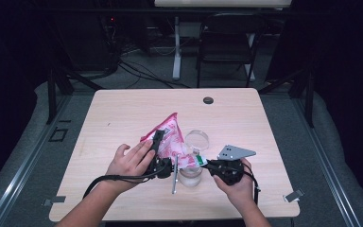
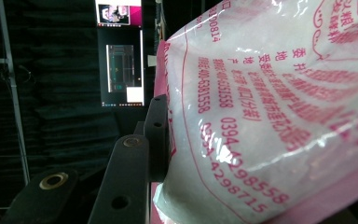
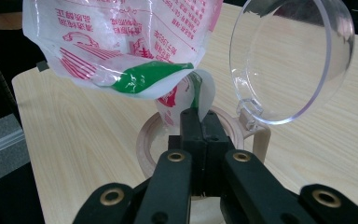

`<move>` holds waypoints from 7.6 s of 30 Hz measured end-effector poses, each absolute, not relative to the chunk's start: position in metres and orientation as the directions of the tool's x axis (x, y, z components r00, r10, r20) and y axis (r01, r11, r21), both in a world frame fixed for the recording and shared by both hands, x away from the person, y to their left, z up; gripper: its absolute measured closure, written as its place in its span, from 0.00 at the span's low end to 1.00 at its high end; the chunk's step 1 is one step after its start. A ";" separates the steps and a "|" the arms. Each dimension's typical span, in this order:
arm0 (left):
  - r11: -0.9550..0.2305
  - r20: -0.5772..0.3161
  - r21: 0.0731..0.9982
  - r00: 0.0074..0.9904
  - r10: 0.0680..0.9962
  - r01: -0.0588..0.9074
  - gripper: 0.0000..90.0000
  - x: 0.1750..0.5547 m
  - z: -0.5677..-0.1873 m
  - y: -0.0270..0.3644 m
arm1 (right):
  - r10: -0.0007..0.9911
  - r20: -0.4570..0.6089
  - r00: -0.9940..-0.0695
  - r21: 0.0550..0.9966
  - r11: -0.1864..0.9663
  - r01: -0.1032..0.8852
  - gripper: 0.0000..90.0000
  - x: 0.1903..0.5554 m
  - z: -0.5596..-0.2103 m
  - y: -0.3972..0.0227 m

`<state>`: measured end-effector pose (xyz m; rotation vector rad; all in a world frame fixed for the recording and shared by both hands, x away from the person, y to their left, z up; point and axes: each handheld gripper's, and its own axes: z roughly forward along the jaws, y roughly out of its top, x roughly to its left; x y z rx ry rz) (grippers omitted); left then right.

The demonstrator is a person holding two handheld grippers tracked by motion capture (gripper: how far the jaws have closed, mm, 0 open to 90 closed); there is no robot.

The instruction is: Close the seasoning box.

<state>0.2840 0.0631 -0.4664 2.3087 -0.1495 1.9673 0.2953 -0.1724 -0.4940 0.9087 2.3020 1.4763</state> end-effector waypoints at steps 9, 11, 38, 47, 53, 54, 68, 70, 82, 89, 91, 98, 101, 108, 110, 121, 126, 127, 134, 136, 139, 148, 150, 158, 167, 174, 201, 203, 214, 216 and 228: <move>-0.990 0.986 0.024 0.167 0.001 -0.138 0.76 0.284 -0.466 0.063 | 0.627 0.112 -0.771 0.886 0.289 0.364 1.00 0.295 -0.494 -0.172; -0.989 0.988 0.018 0.156 -0.005 -0.144 0.76 0.284 -0.466 0.062 | 0.628 0.112 -0.770 0.886 0.288 0.363 1.00 0.295 -0.494 -0.173; -0.989 0.988 0.014 0.157 -0.009 -0.145 0.76 0.283 -0.463 0.058 | 0.631 0.117 -0.767 0.887 0.280 0.366 1.00 0.296 -0.495 -0.175; -0.988 0.989 0.019 0.149 -0.004 -0.154 0.76 0.284 -0.463 0.057 | 0.632 0.114 -0.767 0.887 0.282 0.365 1.00 0.296 -0.495 -0.176; -0.987 0.989 0.016 0.146 -0.008 -0.159 0.76 0.284 -0.463 0.056 | 0.633 0.117 -0.765 0.886 0.281 0.368 1.00 0.296 -0.495 -0.176; -0.987 0.989 0.017 0.146 -0.007 -0.160 0.76 0.284 -0.463 0.056 | 0.633 0.117 -0.765 0.886 0.281 0.368 1.00 0.296 -0.495 -0.176; -0.986 0.989 0.021 0.148 -0.003 -0.162 0.76 0.284 -0.463 0.054 | 0.636 0.117 -0.763 0.885 0.283 0.371 1.00 0.297 -0.496 -0.176; -0.986 0.990 0.015 0.142 -0.008 -0.163 0.76 0.284 -0.462 0.054 | 0.636 0.117 -0.762 0.884 0.283 0.371 1.00 0.297 -0.496 -0.176; -0.987 0.990 0.005 0.142 -0.018 -0.160 0.76 0.283 -0.462 0.053 | 0.637 0.116 -0.762 0.884 0.283 0.371 1.00 0.297 -0.496 -0.176; -0.987 0.990 0.003 0.142 -0.020 -0.161 0.76 0.282 -0.462 0.052 | 0.636 0.117 -0.763 0.883 0.285 0.373 1.00 0.297 -0.496 -0.177; -0.985 0.990 0.007 0.138 -0.017 -0.171 0.75 0.283 -0.463 0.052 | 0.635 0.115 -0.764 0.882 0.287 0.372 1.00 0.297 -0.497 -0.177; -0.985 0.991 0.001 0.133 -0.022 -0.172 0.75 0.282 -0.462 0.053 | 0.636 0.113 -0.764 0.882 0.290 0.371 1.00 0.297 -0.497 -0.176; -0.985 0.991 0.003 0.133 -0.021 -0.175 0.75 0.282 -0.462 0.052 | 0.636 0.113 -0.764 0.882 0.290 0.372 1.00 0.298 -0.498 -0.176; -0.984 0.992 0.002 0.127 -0.021 -0.178 0.75 0.282 -0.462 0.052 | 0.635 0.113 -0.764 0.881 0.291 0.373 1.00 0.298 -0.498 -0.176; -0.986 0.991 0.000 0.135 -0.023 -0.166 0.75 0.281 -0.461 0.052 | 0.635 0.113 -0.765 0.881 0.291 0.372 1.00 0.298 -0.498 -0.176; -0.986 0.991 -0.004 0.132 -0.027 -0.169 0.75 0.281 -0.460 0.051 | 0.637 0.112 -0.763 0.881 0.292 0.373 1.00 0.298 -0.498 -0.176; -0.984 0.992 0.004 0.125 -0.018 -0.179 0.75 0.281 -0.460 0.051 | 0.636 0.113 -0.764 0.880 0.292 0.374 1.00 0.298 -0.498 -0.176; -0.983 0.992 0.005 0.122 -0.018 -0.181 0.75 0.281 -0.460 0.050 | 0.636 0.113 -0.763 0.880 0.292 0.374 1.00 0.298 -0.498 -0.176; -0.983 0.993 0.001 0.116 -0.020 -0.186 0.75 0.281 -0.459 0.049 | 0.637 0.115 -0.762 0.880 0.291 0.376 1.00 0.298 -0.498 -0.177; -0.983 0.993 0.001 0.116 -0.021 -0.185 0.75 0.281 -0.459 0.049 | 0.637 0.113 -0.762 0.879 0.294 0.376 1.00 0.298 -0.498 -0.177; -0.983 0.993 0.003 0.117 -0.019 -0.183 0.75 0.281 -0.459 0.049 | 0.638 0.115 -0.762 0.881 0.289 0.375 1.00 0.298 -0.498 -0.177; -0.983 0.993 0.005 0.118 -0.017 -0.183 0.75 0.280 -0.459 0.049 | 0.637 0.114 -0.762 0.880 0.291 0.375 1.00 0.298 -0.498 -0.176; -0.983 0.993 0.006 0.118 -0.016 -0.183 0.75 0.280 -0.459 0.049 | 0.637 0.115 -0.762 0.880 0.290 0.375 1.00 0.298 -0.498 -0.177; -0.983 0.993 0.008 0.116 -0.014 -0.183 0.75 0.279 -0.459 0.049 | 0.638 0.114 -0.761 0.881 0.288 0.374 1.00 0.298 -0.498 -0.177; -0.985 0.992 0.011 0.128 -0.012 -0.171 0.75 0.279 -0.459 0.050 | 0.638 0.112 -0.762 0.882 0.289 0.372 1.00 0.298 -0.497 -0.176; -0.987 0.990 0.017 0.139 -0.006 -0.162 0.76 0.280 -0.461 0.052 | 0.639 0.112 -0.761 0.882 0.289 0.372 1.00 0.298 -0.498 -0.177; -0.987 0.987 0.041 0.163 0.016 -0.155 0.76 0.283 -0.465 0.059 | 0.636 0.111 -0.763 0.884 0.288 0.369 1.00 0.298 -0.498 -0.175; -0.987 0.987 0.041 0.163 0.016 -0.155 0.76 0.283 -0.465 0.059 | 0.636 0.112 -0.763 0.884 0.288 0.369 1.00 0.298 -0.498 -0.175; -0.988 0.985 0.032 0.171 0.006 -0.149 0.75 0.282 -0.463 0.058 | 0.636 0.110 -0.764 0.884 0.288 0.367 1.00 0.298 -0.498 -0.176; -0.988 0.987 0.023 0.162 -0.002 -0.154 0.75 0.282 -0.461 0.058 | 0.638 0.110 -0.762 0.885 0.287 0.367 1.00 0.298 -0.497 -0.177; -0.989 0.983 0.051 0.184 0.024 -0.142 0.76 0.284 -0.465 0.061 | 0.645 0.109 -0.756 0.891 0.275 0.362 1.00 0.297 -0.495 -0.179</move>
